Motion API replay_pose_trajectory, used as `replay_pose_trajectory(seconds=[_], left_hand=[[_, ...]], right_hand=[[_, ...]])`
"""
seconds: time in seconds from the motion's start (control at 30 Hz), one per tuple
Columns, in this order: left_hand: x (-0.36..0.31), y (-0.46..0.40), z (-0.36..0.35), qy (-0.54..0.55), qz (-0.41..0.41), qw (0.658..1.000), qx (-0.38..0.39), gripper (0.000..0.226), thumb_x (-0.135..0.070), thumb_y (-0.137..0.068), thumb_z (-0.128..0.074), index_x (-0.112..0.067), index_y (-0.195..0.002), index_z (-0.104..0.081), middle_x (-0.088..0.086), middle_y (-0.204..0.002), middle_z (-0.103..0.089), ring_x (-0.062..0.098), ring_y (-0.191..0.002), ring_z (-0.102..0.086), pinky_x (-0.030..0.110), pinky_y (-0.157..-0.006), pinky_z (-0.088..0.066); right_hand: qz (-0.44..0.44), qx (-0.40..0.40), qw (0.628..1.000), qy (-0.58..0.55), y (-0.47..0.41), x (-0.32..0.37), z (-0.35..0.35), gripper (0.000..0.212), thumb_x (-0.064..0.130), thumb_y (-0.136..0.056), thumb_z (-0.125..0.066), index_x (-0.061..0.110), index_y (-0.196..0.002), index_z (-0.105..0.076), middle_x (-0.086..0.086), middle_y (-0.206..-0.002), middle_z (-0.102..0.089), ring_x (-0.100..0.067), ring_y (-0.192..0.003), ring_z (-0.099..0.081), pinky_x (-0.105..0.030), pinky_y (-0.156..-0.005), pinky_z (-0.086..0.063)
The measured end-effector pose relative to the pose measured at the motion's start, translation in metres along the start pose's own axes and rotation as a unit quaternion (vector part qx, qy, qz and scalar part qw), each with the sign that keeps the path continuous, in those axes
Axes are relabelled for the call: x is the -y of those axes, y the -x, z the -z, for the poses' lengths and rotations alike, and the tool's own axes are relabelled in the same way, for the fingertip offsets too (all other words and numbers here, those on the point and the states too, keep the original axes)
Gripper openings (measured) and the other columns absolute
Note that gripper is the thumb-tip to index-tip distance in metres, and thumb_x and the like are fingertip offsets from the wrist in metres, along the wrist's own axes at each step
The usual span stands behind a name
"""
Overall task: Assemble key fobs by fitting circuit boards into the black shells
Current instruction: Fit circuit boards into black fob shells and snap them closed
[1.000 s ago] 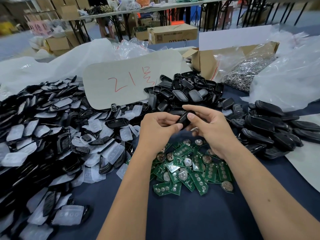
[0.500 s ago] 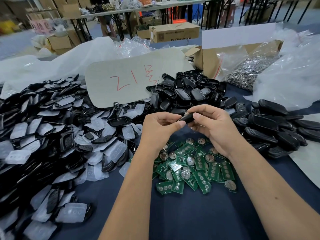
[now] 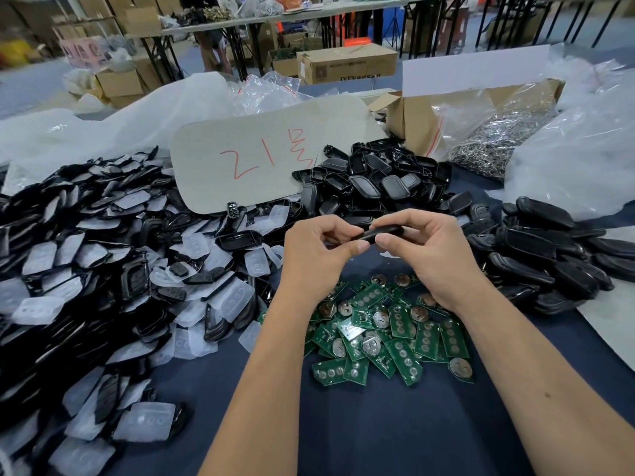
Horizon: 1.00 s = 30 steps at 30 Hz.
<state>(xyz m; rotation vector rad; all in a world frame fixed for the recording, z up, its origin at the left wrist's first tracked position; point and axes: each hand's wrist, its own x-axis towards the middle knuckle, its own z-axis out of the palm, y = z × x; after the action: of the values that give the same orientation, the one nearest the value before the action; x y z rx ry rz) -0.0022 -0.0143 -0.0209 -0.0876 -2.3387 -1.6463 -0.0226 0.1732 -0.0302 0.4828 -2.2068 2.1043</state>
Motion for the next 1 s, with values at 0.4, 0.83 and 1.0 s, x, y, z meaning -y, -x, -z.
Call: replay_pose_trajectory(seconds=[0.4,0.83,1.0], left_hand=[[-0.005,0.004,-0.008,-0.005,-0.023,0.999,-0.025,0.06,-0.003,-0.077,-0.086,-0.039,-0.118,-0.061,-0.009,-0.077,-0.07,0.008,-0.071,-0.071,0.023,-0.069,-0.059],[-0.008,0.007,-0.007,0.343,0.118,0.926,0.102,0.03,0.004,-0.063,-0.085,-0.017,-0.073,-0.066,0.022,-0.098,-0.067,0.04,-0.102,-0.067,0.051,-0.092,-0.061],[-0.007,0.007,-0.004,0.349,0.116,0.922,0.123,0.034,0.005,-0.064,-0.08,-0.004,-0.086,-0.055,0.027,-0.104,-0.06,0.043,-0.1,-0.06,0.039,-0.082,-0.065]], right_hand=[[0.021,-0.006,0.999,0.047,0.0,0.005,-0.007,0.038,0.01,-0.089,-0.082,0.025,-0.122,-0.071,0.0,-0.103,-0.072,-0.013,-0.082,-0.069,-0.034,-0.075,-0.06],[0.037,0.008,0.999,-0.029,0.0,0.012,-0.007,0.019,0.021,-0.084,-0.077,0.007,-0.074,-0.069,-0.023,-0.078,-0.048,-0.008,-0.057,-0.041,-0.018,-0.057,-0.036],[0.036,0.035,0.998,-0.034,0.0,0.013,-0.008,0.035,0.026,-0.089,-0.073,-0.001,-0.075,-0.057,-0.032,-0.077,-0.037,-0.016,-0.057,-0.034,-0.023,-0.056,-0.031]])
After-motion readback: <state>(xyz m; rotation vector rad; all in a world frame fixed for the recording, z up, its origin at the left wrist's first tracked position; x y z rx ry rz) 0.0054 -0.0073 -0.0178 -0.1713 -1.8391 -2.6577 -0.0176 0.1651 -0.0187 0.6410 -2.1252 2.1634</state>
